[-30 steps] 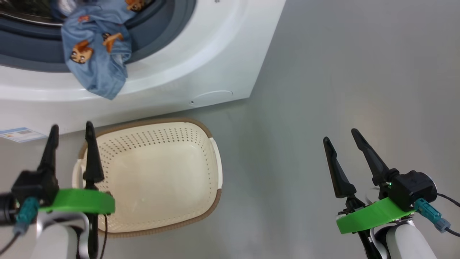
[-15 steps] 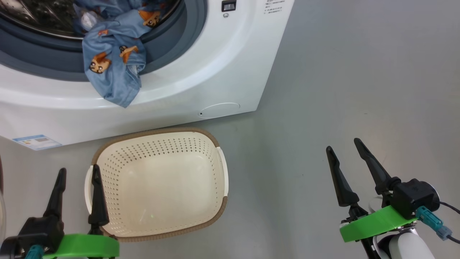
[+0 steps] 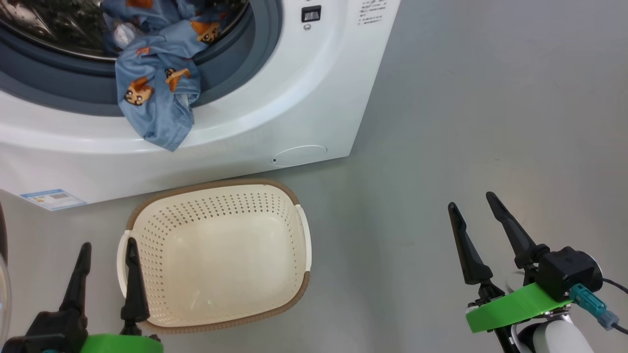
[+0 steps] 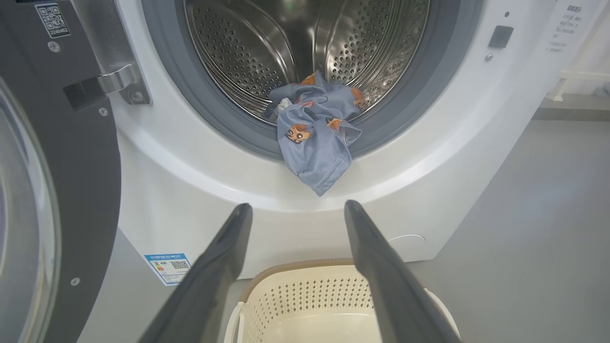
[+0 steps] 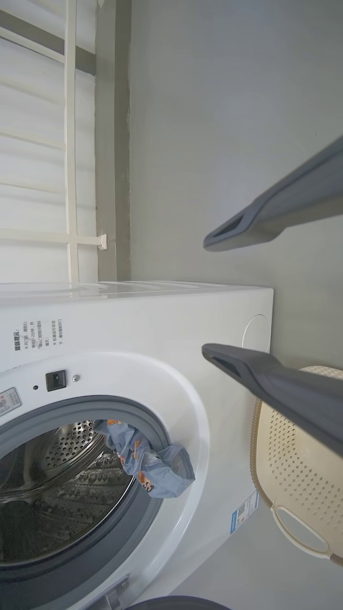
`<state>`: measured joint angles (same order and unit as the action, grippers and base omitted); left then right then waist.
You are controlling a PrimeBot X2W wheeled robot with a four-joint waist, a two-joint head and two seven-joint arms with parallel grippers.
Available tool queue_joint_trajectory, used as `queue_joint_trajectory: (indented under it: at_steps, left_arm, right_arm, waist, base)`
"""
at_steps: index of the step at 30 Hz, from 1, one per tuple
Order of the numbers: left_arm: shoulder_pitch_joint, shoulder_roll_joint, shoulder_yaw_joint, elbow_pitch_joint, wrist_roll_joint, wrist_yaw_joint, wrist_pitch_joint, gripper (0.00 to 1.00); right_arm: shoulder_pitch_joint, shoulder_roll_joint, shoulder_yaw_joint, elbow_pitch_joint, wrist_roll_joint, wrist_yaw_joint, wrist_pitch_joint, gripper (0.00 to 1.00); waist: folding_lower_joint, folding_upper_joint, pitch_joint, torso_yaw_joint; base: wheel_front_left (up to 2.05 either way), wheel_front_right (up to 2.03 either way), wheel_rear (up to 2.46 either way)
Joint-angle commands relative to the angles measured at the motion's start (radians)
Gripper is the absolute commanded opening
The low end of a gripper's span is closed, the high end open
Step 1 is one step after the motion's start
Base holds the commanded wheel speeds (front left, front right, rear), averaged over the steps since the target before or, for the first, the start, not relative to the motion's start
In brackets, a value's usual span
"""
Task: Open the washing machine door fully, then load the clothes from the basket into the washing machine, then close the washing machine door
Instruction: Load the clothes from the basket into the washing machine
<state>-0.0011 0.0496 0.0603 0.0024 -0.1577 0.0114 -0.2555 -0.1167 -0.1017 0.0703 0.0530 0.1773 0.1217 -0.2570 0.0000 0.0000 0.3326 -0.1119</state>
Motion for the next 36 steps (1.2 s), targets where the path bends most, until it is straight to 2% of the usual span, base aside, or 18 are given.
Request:
queue_joint_trajectory:
  at_steps: [1,24,30,36]
  left_arm:
    - [0.01,0.006,0.038,-0.029,0.01,-0.001,-0.006,1.0]
    - [0.057,0.001,0.033,-0.022,-0.012,0.007,-0.006,1.0]
    - [-0.027,0.001,0.015,0.029,-0.001,-0.004,-0.006,1.0]
    - [-0.186,0.017,-0.014,0.136,-0.007,-0.025,0.019,1.0]
  right_arm:
    - [0.025,-0.01,0.019,-0.021,-0.004,0.009,-0.005,1.0]
    - [0.039,-0.02,0.034,-0.016,-0.001,0.009,-0.005,1.0]
    - [0.031,-0.012,0.041,-0.014,-0.001,0.009,-0.005,1.0]
    - [0.022,-0.009,0.049,-0.01,0.0,0.009,-0.005,1.0]
  waist:
    - [0.0,0.0,-0.004,-0.002]
    - [0.0,0.0,-0.02,-0.004]
    - [0.0,0.0,-0.007,-0.009]
    - [0.0,0.0,0.005,-0.014]
  base:
    - [0.0,0.0,0.0]
    - [0.0,0.0,0.0]
    - [0.0,0.0,0.0]
    - [0.0,0.0,0.0]
